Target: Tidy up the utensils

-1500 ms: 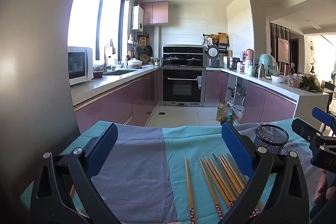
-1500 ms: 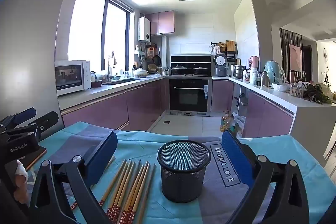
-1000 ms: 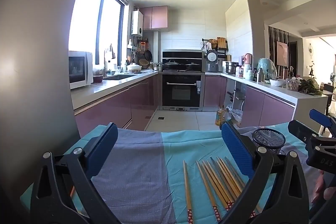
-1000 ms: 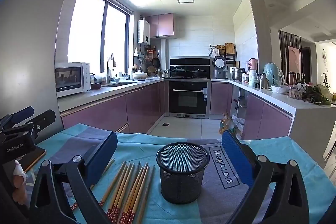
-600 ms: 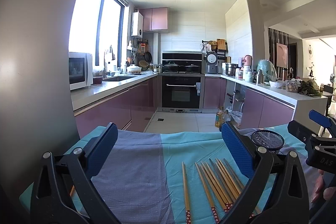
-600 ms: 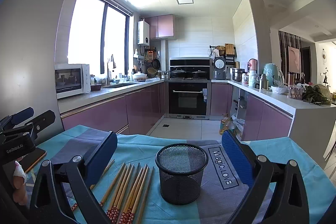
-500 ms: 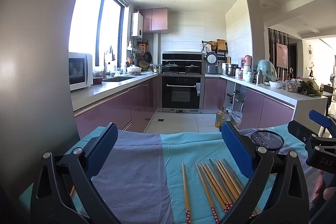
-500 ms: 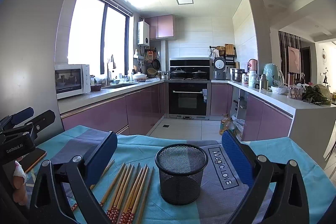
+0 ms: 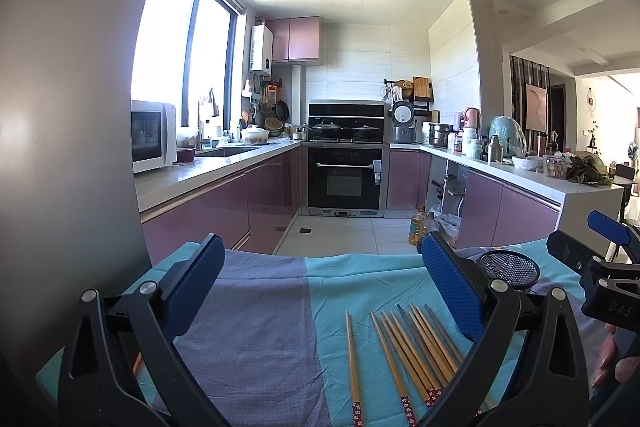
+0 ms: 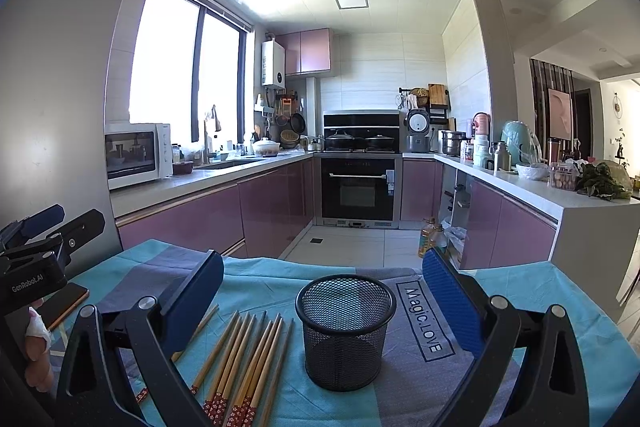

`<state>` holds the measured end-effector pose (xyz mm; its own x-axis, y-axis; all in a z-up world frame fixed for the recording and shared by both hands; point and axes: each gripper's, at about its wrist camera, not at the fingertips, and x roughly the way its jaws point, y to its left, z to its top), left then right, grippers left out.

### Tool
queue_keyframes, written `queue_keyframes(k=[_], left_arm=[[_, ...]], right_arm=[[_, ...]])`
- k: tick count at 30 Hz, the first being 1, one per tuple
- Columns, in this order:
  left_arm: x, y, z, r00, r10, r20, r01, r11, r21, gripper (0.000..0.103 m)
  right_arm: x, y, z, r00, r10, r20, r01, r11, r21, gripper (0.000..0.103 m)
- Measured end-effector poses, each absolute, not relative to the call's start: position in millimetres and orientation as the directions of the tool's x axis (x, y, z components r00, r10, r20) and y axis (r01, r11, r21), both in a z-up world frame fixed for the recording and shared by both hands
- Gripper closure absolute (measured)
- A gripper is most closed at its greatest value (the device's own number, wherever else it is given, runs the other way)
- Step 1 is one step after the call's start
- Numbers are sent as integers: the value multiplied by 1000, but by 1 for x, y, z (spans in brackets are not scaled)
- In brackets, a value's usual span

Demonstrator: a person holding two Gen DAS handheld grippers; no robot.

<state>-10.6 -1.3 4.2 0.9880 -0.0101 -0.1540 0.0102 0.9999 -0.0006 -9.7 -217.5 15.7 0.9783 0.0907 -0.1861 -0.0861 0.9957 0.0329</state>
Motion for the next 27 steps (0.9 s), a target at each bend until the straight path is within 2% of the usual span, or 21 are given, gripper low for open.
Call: queue_keyframes(k=[27], left_arm=[[-9,-2,5,988,-14,-156,14,1000,-1,6]], right_arm=[[-9,-215,15,978,94,-184,-89,995,37,7]])
